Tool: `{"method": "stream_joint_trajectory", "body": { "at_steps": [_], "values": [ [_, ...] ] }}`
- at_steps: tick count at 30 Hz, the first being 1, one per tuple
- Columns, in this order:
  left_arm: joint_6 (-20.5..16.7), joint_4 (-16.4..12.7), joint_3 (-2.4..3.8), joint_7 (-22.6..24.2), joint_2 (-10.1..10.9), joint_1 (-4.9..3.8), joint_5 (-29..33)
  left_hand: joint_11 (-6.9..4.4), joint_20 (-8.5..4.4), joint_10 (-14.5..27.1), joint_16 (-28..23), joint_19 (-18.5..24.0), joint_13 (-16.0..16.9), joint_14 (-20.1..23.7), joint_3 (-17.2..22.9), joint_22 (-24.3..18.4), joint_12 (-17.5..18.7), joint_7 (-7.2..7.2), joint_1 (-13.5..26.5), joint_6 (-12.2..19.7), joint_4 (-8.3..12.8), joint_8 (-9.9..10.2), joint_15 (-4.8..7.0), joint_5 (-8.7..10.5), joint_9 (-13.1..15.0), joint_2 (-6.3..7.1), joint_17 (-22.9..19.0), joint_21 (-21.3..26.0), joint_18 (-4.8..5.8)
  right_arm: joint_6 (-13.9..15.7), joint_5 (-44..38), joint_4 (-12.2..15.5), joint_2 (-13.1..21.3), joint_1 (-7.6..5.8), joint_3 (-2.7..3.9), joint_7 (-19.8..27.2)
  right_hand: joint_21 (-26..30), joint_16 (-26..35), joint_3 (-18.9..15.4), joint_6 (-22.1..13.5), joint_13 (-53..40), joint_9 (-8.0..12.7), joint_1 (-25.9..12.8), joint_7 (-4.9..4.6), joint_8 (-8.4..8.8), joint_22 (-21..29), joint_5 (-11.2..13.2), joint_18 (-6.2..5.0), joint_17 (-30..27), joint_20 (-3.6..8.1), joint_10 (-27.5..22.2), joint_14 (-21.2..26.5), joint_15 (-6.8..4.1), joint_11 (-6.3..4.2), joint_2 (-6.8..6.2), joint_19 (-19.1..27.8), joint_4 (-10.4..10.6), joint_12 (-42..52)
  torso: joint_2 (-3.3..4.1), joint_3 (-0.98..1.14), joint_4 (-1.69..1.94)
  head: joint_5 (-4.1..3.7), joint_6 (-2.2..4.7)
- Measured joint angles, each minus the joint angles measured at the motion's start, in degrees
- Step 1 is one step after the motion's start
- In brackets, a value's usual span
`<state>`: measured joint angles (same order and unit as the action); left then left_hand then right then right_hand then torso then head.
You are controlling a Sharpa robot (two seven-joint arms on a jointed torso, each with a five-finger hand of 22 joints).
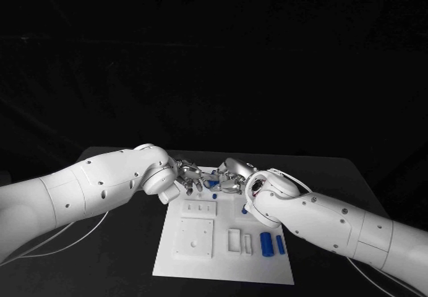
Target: Assemble the parts on the task board
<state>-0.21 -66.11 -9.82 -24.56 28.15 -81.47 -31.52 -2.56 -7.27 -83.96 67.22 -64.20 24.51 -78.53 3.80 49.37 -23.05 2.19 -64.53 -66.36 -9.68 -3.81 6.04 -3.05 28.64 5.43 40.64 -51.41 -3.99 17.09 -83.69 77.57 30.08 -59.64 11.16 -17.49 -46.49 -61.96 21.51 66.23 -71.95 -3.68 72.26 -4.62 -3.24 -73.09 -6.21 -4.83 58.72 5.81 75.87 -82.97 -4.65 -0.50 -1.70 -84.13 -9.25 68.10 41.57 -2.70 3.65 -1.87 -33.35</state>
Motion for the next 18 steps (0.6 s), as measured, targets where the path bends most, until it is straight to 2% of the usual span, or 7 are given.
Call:
{"method": "stream_joint_trajectory", "body": {
  "at_steps": [5, 9, 10, 12, 18],
  "values": [
    [0.0, 0.1, -0.03, 0.0, 0.0, 0.05, 0.0, 0.0, 0.08, 0.0, 0.0, -0.3, 0.0, 0.2, -0.5, 1.3, 0.0, 0.0, -0.1, 0.0, 1.0, 0.0, 0.01, 0.0, -0.1, -0.23, -0.2, 1.1, 0.0, -0.4, 0.0, 0.0, -0.1, 0.0, -0.18, 0.0, 0.0, 0.0, 0.0, 0.0, 0.0, 0.0, -0.1, 0.01, -0.14, 0.0, 0.0, 0.0, 0.0, 0.0, 0.0, -0.1, -0.05, 0.0, -0.08, 0.0, 0.0, 0.0, -0.01, 0.04, 0.03, 0.03, -0.02],
    [0.1, 0.2, -0.2, 0.0, -0.1, 0.09, 0.0, 0.0, 0.1, 0.0, 0.0, -0.7, 0.1, 0.2, -1.1, 2.1, 0.0, 0.0, -1.2, 0.0, 3.7, 0.0, 0.01, 0.0, 0.0, -3.49, 0.2, 1.7, 0.0, -0.7, 0.0, -0.1, -0.2, 0.0, -0.26, -0.1, 0.0, 0.0, 0.0, 0.1, 0.0, 0.0, -0.2, 0.11, -0.14, 0.0, 0.0, 0.0, 0.0, 0.0, 0.0, -0.1, -0.04, 0.0, -0.15, 0.0, 0.0, 0.0, -0.01, 0.04, 0.01, 0.07, -0.03],
    [0.1, 0.3, -0.28, 0.0, -0.2, 0.1, 0.0, 0.01, 0.1, 0.0, 0.0, -0.7, 0.1, 0.2, -1.7, 2.4, 0.0, 0.0, -1.7, 0.0, 5.1, 0.0, 0.0, 0.0, 0.1, -4.63, 0.2, 1.9, 0.0, -0.7, 0.0, -0.1, -0.2, 0.0, -0.27, -0.1, 0.2, 0.0, 0.0, 0.1, 0.0, 0.0, -0.2, 0.11, -0.14, 0.2, 0.0, 0.0, 0.0, 0.0, 0.0, -0.1, -0.04, 0.0, -0.15, 0.0, 0.0, 0.0, -0.01, 0.04, 0.01, 0.08, -0.03],
    [0.2, 0.3, -0.48, 0.0, -0.2, 0.13, 0.0, 0.01, 0.1, 0.0, 0.0, -0.7, 0.1, 0.2, -2.9, 3.1, 0.0, -0.17, -2.0, 0.2, 7.0, 0.0, 0.0, -0.27, 0.1, -6.04, 0.2, 2.4, 0.0, -0.8, 0.0, -0.1, -0.3, 0.0, -0.28, -0.1, 0.2, 0.0, 0.0, 0.1, 0.0, 0.0, -0.2, 0.11, -0.14, 0.2, 0.0, 0.0, 0.0, 0.0, 0.0, -0.1, -0.05, 0.0, -0.15, 0.0, 0.0, 0.0, -0.01, 0.04, -0.02, 0.09, -0.02],
    [0.7, 0.6, -0.86, 0.0, -0.4, 0.31, 0.1, 0.01, 0.01, 0.0, 0.4, -1.0, 0.1, 0.2, -4.1, 4.3, -0.2, -0.17, -2.1, 0.2, 8.4, 0.0, 0.0, -0.32, -0.1, -6.55, 0.4, 3.3, 0.0, -0.9, 0.0, -0.1, -0.3, 0.04, -0.35, -0.2, 0.2, 0.0, 0.0, 0.0, 0.0, 0.0, -0.2, 0.2, -0.13, 0.2, 0.0, 0.0, 0.0, 0.0, 0.0, 0.0, -0.04, 0.0, -0.15, 0.0, 0.0, 0.0, 0.04, 0.05, -0.08, 0.05, -0.01]
  ]
}}
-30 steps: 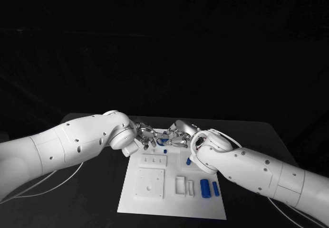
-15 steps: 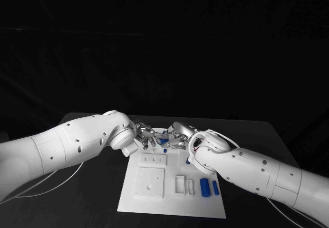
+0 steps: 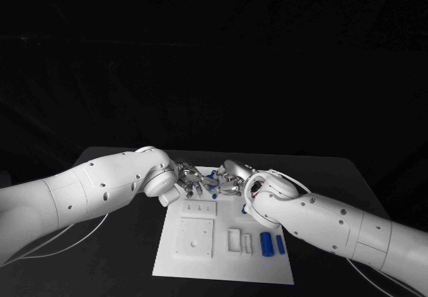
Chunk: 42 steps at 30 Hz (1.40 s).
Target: Assemble the parts on the task board
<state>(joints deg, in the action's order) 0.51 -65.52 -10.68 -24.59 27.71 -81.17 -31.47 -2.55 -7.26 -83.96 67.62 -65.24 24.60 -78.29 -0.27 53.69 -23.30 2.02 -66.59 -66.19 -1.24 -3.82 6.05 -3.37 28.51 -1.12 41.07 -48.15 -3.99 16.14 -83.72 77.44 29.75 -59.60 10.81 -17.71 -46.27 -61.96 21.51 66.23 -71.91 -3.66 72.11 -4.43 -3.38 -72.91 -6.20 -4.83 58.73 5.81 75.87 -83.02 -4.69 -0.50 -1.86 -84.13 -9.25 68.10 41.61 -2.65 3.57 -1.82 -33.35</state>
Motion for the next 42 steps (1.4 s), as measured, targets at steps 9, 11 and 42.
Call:
{"method": "stream_joint_trajectory", "body": {
  "at_steps": [9, 11, 42],
  "values": [
    [0.6, 0.5, -0.34, 0.0, -0.4, 0.1, 0.1, 0.0, 0.08, 0.0, 0.0, -0.1, 0.1, 0.0, -0.1, 0.8, 0.0, 0.0, 0.0, 0.0, 0.1, 0.0, 0.0, 0.0, -0.1, -0.03, 0.3, 0.6, 0.0, -0.3, 0.0, -0.1, -0.3, 0.04, -0.05, -0.2, 0.0, 0.0, 0.0, 0.0, 0.0, 0.0, 0.2, 0.0, 0.01, 0.1, 0.0, 0.0, 0.0, 0.0, 0.0, 0.0, 0.0, 0.0, -0.22, 0.0, 0.0, 0.0, 0.02, 0.05, 0.03, -0.16, -0.08],
    [0.7, 0.6, -0.38, 0.0, -0.4, 0.11, 0.2, 0.0, 0.09, 0.0, 0.0, -0.1, 0.1, 0.0, -0.1, 1.0, -0.2, 0.0, 0.0, 0.0, 0.1, 0.0, 0.0, 0.0, -0.1, -0.03, 0.3, 0.6, 0.0, -0.4, 0.0, -0.2, -0.4, 0.04, -0.05, -0.2, 0.0, 0.0, 0.0, 0.0, 0.0, 0.0, 0.2, -0.01, 0.02, 0.1, 0.0, 0.0, 0.0, 0.0, 0.0, 0.0, 0.0, 0.0, -0.22, 0.0, 0.0, 0.0, 0.03, 0.05, 0.03, -0.16, -0.08],
    [1.3, 0.7, -0.4, 0.4, -0.3, 0.16, 2.2, -0.7, -0.63, 0.1, 0.6, -1.2, -0.9, 0.4, 13.1, 6.0, 0.6, 0.01, -2.7, -0.2, 5.6, 0.0, 0.42, -6.99, -0.4, -2.18, 1.2, 4.5, 0.89, -1.2, 0.0, -0.7, -0.8, 0.07, -0.16, -0.3, 0.0, 0.2, -0.3, 0.0, 0.1, 0.0, 0.1, -0.22, 0.0, 0.5, -0.2, 0.0, -0.2, 0.19, 0.0, 0.2, -0.13, 0.0, 0.0, 0.2, 0.0, -0.2, 0.05, 0.02, 0.07, -0.41, -0.46]
  ]
}}
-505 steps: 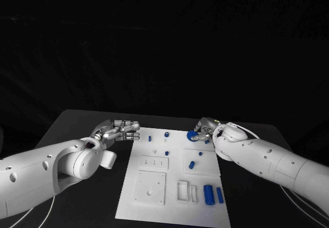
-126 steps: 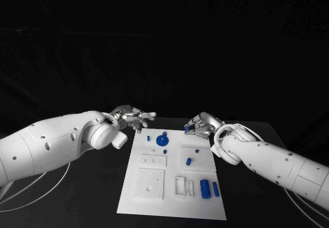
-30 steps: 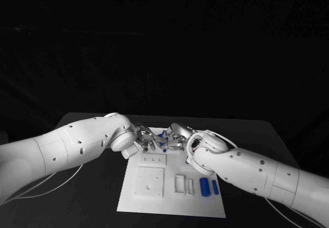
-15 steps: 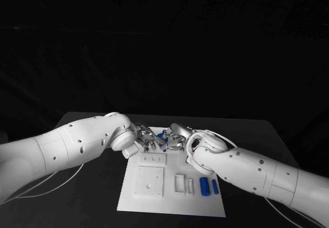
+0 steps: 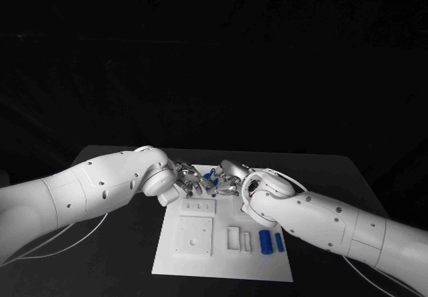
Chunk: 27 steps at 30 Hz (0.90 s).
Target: Assemble the parts on the task board
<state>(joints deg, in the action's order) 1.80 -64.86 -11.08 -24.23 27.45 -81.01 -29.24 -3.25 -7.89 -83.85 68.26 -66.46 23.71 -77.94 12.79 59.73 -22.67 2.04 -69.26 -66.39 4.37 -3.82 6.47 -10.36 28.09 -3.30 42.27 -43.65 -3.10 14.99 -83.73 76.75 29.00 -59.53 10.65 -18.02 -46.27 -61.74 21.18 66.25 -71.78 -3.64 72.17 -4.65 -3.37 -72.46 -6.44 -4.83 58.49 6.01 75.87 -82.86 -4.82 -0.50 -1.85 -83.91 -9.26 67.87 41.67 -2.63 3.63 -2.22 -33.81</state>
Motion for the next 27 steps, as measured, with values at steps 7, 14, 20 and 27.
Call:
{"method": "stream_joint_trajectory", "body": {
  "at_steps": [7, 14, 20, 27],
  "values": [
    [0.0, 0.1, -0.01, 0.1, 0.0, 0.01, 0.1, -0.2, -0.12, -0.2, 1.6, -0.5, 0.2, -0.7, 0.7, 1.1, -0.3, 0.52, 0.5, -0.5, 0.2, 0.0, 0.65, 0.67, 0.0, 0.05, 2.4, 0.7, 0.02, 0.1, 0.1, 0.0, 0.1, 0.02, 0.0, 0.1, 0.5, 0.4, -0.5, -0.1, 0.3, 0.0, 0.0, -0.07, 0.0, 0.3, -0.3, 0.0, -0.2, 0.0, -0.2, 0.0, 0.01, 0.22, 0.0, 0.0, 0.5, -0.4, -0.01, 0.04, 0.02, 0.06, -0.12],
    [0.2, 0.2, 0.03, 0.5, 0.0, 0.0, 0.2, -0.11, -0.31, -0.3, 2.7, -1.1, 0.3, -1.7, 2.2, 1.9, -1.7, 1.06, 2.1, -1.1, 1.7, 0.2, 0.69, -3.77, 0.0, 0.42, 5.5, 1.2, 0.02, 0.7, 0.5, 0.0, 0.5, 0.16, -0.06, 0.9, 2.0, 1.6, -3.9, -1.5, 1.4, -0.1, -1.4, -0.34, -0.18, 1.1, -6.0, -0.01, -1.0, 0.0, -1.2, 0.0, 0.02, 0.09, -1.37, 0.0, 2.1, -1.8, -0.06, 0.1, 0.0, 0.16, -0.01],
    [0.5, 0.7, -0.03, 0.6, 0.1, 0.02, 0.2, -0.29, -0.21, -0.1, 3.5, -1.6, 0.0, -2.4, 3.8, 3.0, -3.4, 1.14, 3.4, -1.1, 3.3, 0.3, 0.8, -4.0, 0.0, 0.42, 8.0, 2.1, 0.02, 2.0, 1.4, 0.3, 1.8, 0.34, -0.01, 1.7, 6.2, 5.0, -15.3, -6.5, 3.7, 0.0, 0.0, -1.34, -0.51, 3.7, -8.2, 0.03, -3.4, -0.5, -3.0, 0.4, 0.43, 0.88, -3.0, -0.1, 6.8, -4.0, -0.07, 0.1, -0.06, 0.3, 0.13],
    [0.5, 1.1, -0.1, 0.0, 0.0, 0.19, -0.4, -0.31, -0.21, -0.1, 4.2, -2.2, -0.6, -3.2, 4.6, 4.2, -5.1, 1.15, 4.7, -1.2, 4.2, 0.3, 0.7, -5.8, 0.0, 0.54, 10.4, 3.0, 0.02, 3.4, 3.2, 3.3, 5.3, 1.06, 0.05, 3.5, 7.8, 6.6, -18.4, -7.2, 5.0, 0.0, 0.7, -1.62, -0.51, 4.9, -10.0, 0.09, -4.3, -0.5, -3.7, 0.4, 0.44, 0.81, -3.73, -0.1, 8.6, -4.7, -0.05, 0.17, -0.04, 0.65, 0.16]
  ]
}}
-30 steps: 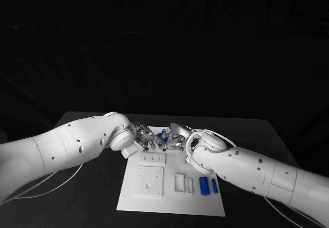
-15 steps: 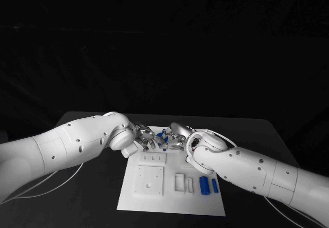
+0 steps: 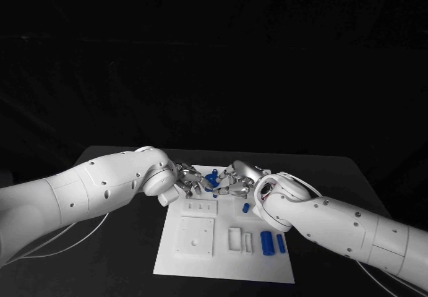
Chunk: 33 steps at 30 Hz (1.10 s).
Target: Assemble the parts on the task board
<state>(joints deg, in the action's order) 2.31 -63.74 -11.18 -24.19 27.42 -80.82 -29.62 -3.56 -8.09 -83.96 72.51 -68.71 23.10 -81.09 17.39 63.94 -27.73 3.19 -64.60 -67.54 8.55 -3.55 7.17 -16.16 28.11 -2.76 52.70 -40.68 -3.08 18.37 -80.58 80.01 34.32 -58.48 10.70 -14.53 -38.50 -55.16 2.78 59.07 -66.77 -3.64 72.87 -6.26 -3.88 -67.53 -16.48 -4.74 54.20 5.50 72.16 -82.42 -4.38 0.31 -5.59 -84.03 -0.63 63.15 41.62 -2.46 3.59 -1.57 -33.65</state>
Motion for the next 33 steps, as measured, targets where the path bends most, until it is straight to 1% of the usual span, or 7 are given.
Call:
{"method": "stream_joint_trajectory", "body": {
  "at_steps": [4, 7, 15, 21, 26, 27, 33],
  "values": [
    [-0.1, 0.1, -0.07, -0.7, 0.0, 0.06, -0.9, 0.0, 0.2, 0.0, 0.2, -0.2, -0.2, -0.1, -0.1, 0.8, -0.5, 0.01, 0.2, 0.0, 0.3, -0.1, -0.12, -0.05, 0.0, 0.08, 1.2, 0.5, 0.0, 0.5, 1.4, 1.7, 3.0, 0.2, 0.48, 1.3, 0.4, 0.6, -0.8, 0.0, 0.4, 0.0, 0.2, 0.0, 0.0, 0.4, -1.3, 0.02, -0.1, 0.0, 0.0, 0.0, 0.0, 0.0, -0.23, 0.0, 0.5, -0.2, -0.01, 0.01, -0.06, 0.36, -0.24],
    [-0.3, 0.1, -0.3, -1.2, 0.0, 0.08, -1.8, 0.0, 0.2, 0.0, 0.7, -0.2, -0.2, -0.5, -0.1, 1.2, -0.9, 0.02, 0.2, 0.0, 0.3, -0.1, -0.11, -0.08, 0.0, 0.09, 2.3, 0.6, 0.0, 1.0, 2.9, 2.8, 5.3, 0.24, 1.41, 2.3, 1.4, 1.1, -1.6, 0.4, 0.8, 0.0, 0.0, 0.38, 0.0, 0.8, -3.3, 0.04, -0.3, 0.0, -0.2, 0.0, 0.0, -0.25, -0.46, 0.0, 1.1, -0.6, -0.03, 0.01, -0.17, 0.6, -0.34],
    [-1.8, -0.2, -2.08, -2.6, 0.1, 0.27, -6.8, -0.23, 0.61, -0.2, 1.6, -0.6, -0.4, -1.1, -0.3, 2.2, -2.4, 0.18, 0.4, -0.2, 0.5, -0.1, -0.32, -0.67, 0.0, 0.32, 4.4, 1.2, -0.01, 2.7, 7.8, 3.9, 9.5, 0.13, 5.32, 4.6, 1.8, 1.3, -1.8, 1.0, 1.2, 0.0, 0.0, 0.48, 0.01, 1.2, -4.9, 0.04, -0.4, 0.0, -0.3, 0.0, 0.01, -0.31, -0.46, 0.0, 1.3, -0.7, -0.3, 0.19, -0.6, 1.14, -0.75],
    [-3.2, -0.4, -2.47, -3.0, 0.0, 1.28, -10.7, -0.42, 0.82, 0.0, 1.6, -0.8, -0.7, -1.6, -0.3, 2.8, -3.4, 0.19, 0.7, -0.2, 0.5, -0.1, -0.22, -1.56, 1.3, 0.62, 5.3, 1.6, -0.01, 4.0, 10.5, 3.9, 10.8, -0.2, 8.05, 5.7, 1.8, 1.5, -1.4, 1.4, 1.3, 0.0, 0.0, 0.5, 0.01, 1.4, -6.4, 0.04, -0.4, 0.0, -0.3, 0.0, 0.01, -0.31, -0.46, 0.0, 0.9, -0.7, -0.47, 0.37, -0.75, 1.58, -1.24],
    [-4.2, -0.2, -2.57, -3.3, -0.3, 2.16, -13.1, -0.42, 0.82, 0.0, 1.8, -1.2, -1.3, -1.6, 0.0, 3.7, -4.5, 0.19, 1.0, -0.2, 0.8, 0.0, -0.22, -1.8, 1.4, 0.85, 6.1, 1.9, -0.01, 4.9, 12.2, 3.7, 10.9, -0.32, 9.06, 6.4, 2.1, 1.9, -0.9, 1.4, 1.5, 0.0, -0.3, 0.5, 0.01, 1.6, -6.8, 0.04, -0.3, 0.0, -0.5, 0.0, 0.01, -0.51, -0.22, 0.0, 0.8, -0.9, -0.47, 0.41, -0.75, 1.87, -1.54],
    [-4.5, -0.2, -2.58, -3.4, -0.4, 2.35, -13.8, -0.42, 0.82, 0.0, 1.8, -1.2, -1.4, -1.6, 0.0, 3.9, -4.5, 0.19, 1.0, -0.2, 0.8, 0.0, -0.22, -1.81, 2.6, 0.85, 6.2, 2.0, -0.01, 5.0, 12.5, 3.7, 10.9, -0.33, 9.24, 6.5, 2.1, 1.9, -0.8, 1.4, 1.5, 0.0, -0.3, 0.5, 0.01, 1.6, -7.0, 0.04, -0.3, 0.0, -0.5, 0.0, 0.01, -0.51, -0.22, 0.0, 0.6, -0.9, -0.45, 0.41, -0.75, 1.91, -1.67],
    [-5.1, -0.2, -2.59, -3.4, -0.8, 3.2, -17.0, -0.42, 1.2, 0.0, 2.2, -1.7, -1.9, -2.0, -0.2, 4.6, -5.3, 0.19, 1.2, -0.2, 0.6, -0.2, -0.21, -1.72, 2.8, 0.77, 6.8, 2.5, -0.01, 5.7, 13.8, 3.7, 10.5, -0.36, 9.99, 7.0, 2.1, 1.9, -0.5, 1.4, 1.6, 0.0, -0.4, 0.5, 0.01, 1.7, -7.7, 0.05, -0.3, 0.0, -0.5, 0.0, 0.01, -0.51, -0.02, 0.0, 0.4, -0.9, -0.42, 0.34, -0.71, 2.14, -2.01]
  ]
}}
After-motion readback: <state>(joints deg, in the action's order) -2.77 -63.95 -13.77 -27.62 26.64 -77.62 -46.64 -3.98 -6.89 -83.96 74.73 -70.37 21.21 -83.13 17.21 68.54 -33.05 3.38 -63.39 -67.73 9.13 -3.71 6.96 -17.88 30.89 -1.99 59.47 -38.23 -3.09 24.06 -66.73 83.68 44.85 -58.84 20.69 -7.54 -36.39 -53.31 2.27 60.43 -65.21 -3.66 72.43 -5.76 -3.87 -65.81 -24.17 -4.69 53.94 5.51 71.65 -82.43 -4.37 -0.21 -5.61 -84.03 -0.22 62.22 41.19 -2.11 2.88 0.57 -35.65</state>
